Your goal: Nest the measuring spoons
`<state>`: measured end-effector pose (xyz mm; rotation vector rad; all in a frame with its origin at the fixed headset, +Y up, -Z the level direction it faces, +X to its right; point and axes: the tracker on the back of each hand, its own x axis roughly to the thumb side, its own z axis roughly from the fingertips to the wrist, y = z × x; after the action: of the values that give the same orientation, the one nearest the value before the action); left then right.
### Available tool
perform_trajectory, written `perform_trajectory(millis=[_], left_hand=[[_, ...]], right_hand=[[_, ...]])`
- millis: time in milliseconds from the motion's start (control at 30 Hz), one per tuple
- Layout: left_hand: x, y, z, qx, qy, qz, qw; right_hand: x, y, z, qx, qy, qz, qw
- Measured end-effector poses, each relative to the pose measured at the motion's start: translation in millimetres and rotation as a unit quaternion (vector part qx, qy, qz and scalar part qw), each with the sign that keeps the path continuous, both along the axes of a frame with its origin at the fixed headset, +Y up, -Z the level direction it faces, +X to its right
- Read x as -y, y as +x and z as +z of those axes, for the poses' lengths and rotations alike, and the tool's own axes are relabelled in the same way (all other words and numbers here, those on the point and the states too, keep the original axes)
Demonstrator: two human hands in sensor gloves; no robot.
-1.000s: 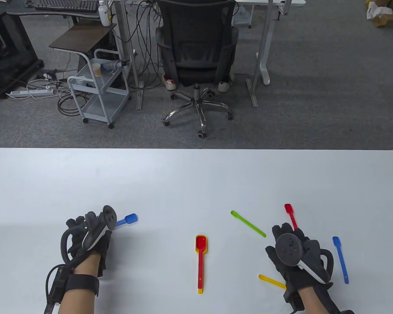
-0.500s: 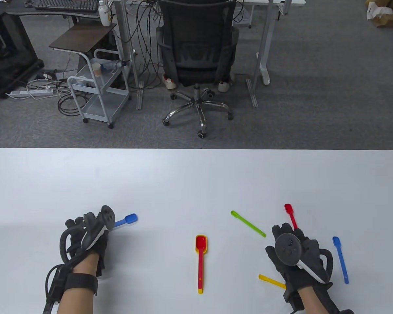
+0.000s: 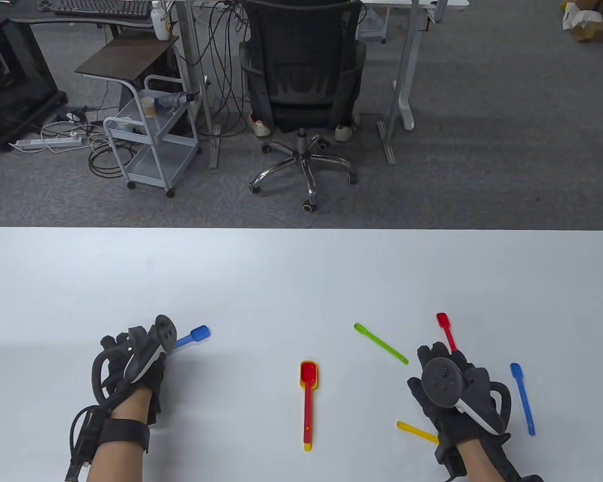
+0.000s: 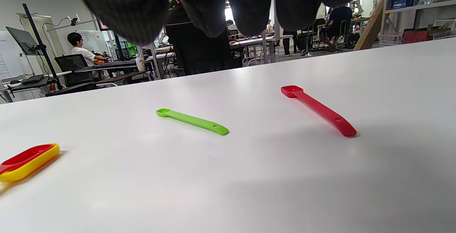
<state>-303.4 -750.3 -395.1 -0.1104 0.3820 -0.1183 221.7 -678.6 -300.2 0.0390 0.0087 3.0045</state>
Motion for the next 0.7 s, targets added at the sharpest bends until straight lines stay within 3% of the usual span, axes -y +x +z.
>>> perform_trajectory(millis=[700], left_hand=[[-6.3, 0.5, 3.3, 0.010, 0.013, 0.007, 1.000]], right_hand=[[1.2, -0.2, -0.6, -0.001, 0.001, 0.001, 1.000]])
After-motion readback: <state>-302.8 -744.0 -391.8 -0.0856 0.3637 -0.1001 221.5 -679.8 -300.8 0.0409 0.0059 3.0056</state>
